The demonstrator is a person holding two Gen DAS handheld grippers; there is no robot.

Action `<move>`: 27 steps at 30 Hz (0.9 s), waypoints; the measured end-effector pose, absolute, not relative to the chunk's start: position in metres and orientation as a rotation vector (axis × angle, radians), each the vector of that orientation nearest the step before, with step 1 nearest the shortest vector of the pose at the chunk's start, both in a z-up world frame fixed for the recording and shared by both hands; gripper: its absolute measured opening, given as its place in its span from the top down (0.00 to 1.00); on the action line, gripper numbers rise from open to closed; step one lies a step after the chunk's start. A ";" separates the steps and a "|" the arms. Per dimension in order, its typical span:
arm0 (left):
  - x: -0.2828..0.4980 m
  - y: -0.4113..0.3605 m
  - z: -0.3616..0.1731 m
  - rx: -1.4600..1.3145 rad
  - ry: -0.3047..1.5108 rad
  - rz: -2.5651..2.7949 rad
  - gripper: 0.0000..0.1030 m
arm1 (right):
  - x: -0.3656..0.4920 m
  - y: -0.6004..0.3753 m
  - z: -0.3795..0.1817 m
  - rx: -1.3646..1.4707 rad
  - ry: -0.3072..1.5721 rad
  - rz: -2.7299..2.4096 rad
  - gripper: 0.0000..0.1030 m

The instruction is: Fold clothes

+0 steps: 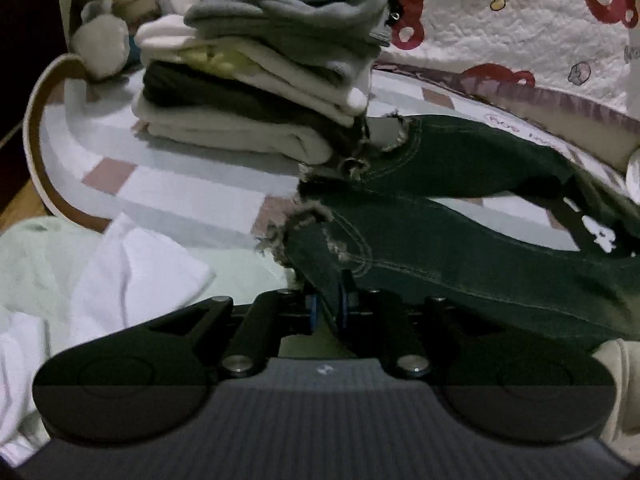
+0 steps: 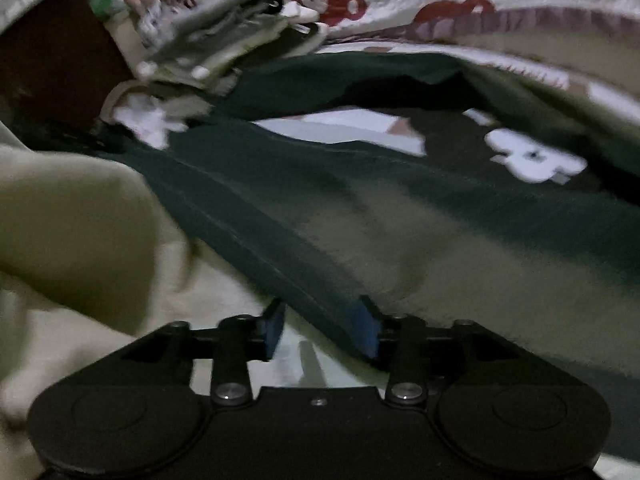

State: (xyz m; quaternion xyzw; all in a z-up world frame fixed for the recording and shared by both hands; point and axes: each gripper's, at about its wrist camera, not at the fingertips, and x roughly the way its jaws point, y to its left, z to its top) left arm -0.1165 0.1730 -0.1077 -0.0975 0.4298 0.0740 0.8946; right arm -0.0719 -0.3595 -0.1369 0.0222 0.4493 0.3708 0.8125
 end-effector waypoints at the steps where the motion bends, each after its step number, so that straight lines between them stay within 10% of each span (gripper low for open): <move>1: -0.117 0.172 -0.108 -0.195 0.903 0.162 0.84 | -0.074 -0.363 -0.137 0.071 0.964 0.805 0.50; 13: -0.089 0.159 -0.023 0.038 0.958 0.011 0.65 | -0.055 -0.411 -0.089 0.364 0.874 0.819 0.49; 27: 0.092 0.032 -0.049 0.581 1.170 -0.247 0.45 | 0.106 -0.338 0.007 -0.564 1.020 0.566 0.47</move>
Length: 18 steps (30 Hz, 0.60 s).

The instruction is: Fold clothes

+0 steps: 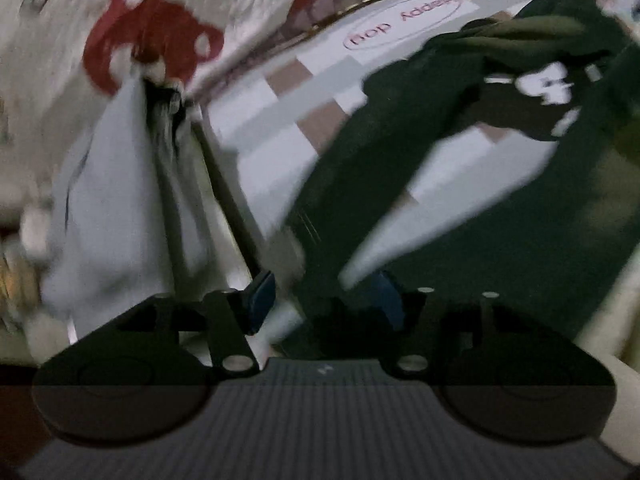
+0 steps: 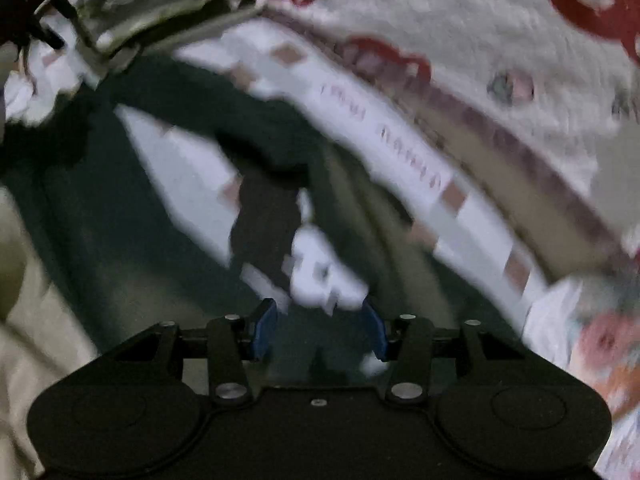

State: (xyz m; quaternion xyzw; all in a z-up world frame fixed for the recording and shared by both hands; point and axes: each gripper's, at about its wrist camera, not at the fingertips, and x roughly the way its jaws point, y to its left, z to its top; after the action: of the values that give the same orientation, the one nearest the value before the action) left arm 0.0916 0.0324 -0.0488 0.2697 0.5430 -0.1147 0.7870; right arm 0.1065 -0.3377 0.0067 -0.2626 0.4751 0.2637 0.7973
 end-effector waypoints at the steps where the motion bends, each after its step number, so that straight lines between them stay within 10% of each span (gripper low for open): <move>1: 0.100 0.029 -0.061 0.571 1.144 -0.252 0.45 | 0.118 -0.333 0.004 -0.518 0.990 0.571 0.47; 7: 0.122 0.028 -0.110 0.502 1.052 -0.329 0.45 | 0.156 -0.339 -0.057 -0.234 0.928 0.566 0.49; 9: 0.126 0.030 -0.123 0.503 1.037 -0.356 0.45 | 0.159 -0.340 -0.072 -0.245 0.943 0.587 0.80; 11: 0.130 0.033 -0.133 0.488 1.023 -0.376 0.44 | 0.162 -0.339 -0.084 -0.261 0.960 0.599 0.87; 18: 0.151 0.032 -0.160 0.458 1.045 -0.415 0.42 | 0.180 -0.300 -0.107 -0.364 0.888 0.639 0.67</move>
State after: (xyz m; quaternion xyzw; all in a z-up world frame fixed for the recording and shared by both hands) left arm 0.1505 0.0316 -0.1601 0.2151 0.4908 -0.1950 0.8214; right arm 0.1796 -0.2999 -0.1070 -0.1723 0.4198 0.3022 0.8383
